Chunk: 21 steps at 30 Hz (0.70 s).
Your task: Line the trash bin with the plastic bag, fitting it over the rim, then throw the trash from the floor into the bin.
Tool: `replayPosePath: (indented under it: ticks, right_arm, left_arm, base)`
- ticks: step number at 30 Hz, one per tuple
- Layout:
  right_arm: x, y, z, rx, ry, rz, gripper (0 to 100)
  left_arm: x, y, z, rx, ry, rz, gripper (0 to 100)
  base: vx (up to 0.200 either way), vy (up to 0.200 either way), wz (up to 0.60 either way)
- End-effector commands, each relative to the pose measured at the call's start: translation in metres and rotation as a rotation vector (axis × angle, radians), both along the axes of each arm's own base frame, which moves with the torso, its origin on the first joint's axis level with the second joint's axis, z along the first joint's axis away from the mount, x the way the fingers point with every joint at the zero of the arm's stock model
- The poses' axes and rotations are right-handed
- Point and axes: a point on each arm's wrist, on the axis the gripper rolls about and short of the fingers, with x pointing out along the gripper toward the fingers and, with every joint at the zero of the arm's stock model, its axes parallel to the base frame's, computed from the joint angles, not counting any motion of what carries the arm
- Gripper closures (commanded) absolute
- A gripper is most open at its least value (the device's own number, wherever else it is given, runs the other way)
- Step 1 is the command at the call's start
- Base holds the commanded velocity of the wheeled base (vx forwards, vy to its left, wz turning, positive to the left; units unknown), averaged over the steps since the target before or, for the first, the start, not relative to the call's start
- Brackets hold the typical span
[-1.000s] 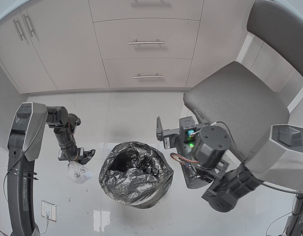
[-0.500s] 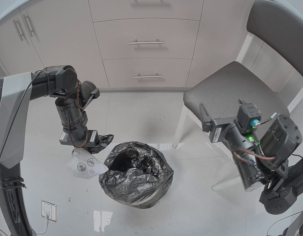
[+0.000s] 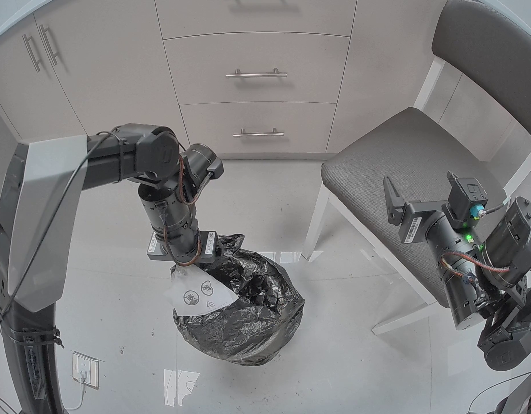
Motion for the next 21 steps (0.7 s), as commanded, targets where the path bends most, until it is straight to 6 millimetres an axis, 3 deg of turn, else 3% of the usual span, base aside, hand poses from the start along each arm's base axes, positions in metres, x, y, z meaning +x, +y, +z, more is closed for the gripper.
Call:
replayPosePath:
  ticks: [1, 12, 21]
  right_arm:
    - [0.001, 0.001, -0.002, -0.004, 0.003, 0.003, 0]
    - [0.016, 0.010, -0.021, -0.022, 0.021, -0.007, 0]
    - [0.015, 0.009, -0.022, -0.025, 0.026, -0.007, 0]
  left_arm:
    - [0.010, -0.006, -0.027, 0.018, 0.045, 0.000, 100]
    - [0.026, -0.016, -0.071, 0.035, 0.072, -0.043, 100]
    - [0.026, -0.022, -0.081, 0.049, 0.082, -0.062, 100]
  base:
    - [0.000, 0.000, 0.00]
    - [0.000, 0.000, 0.00]
    - [0.000, 0.000, 0.00]
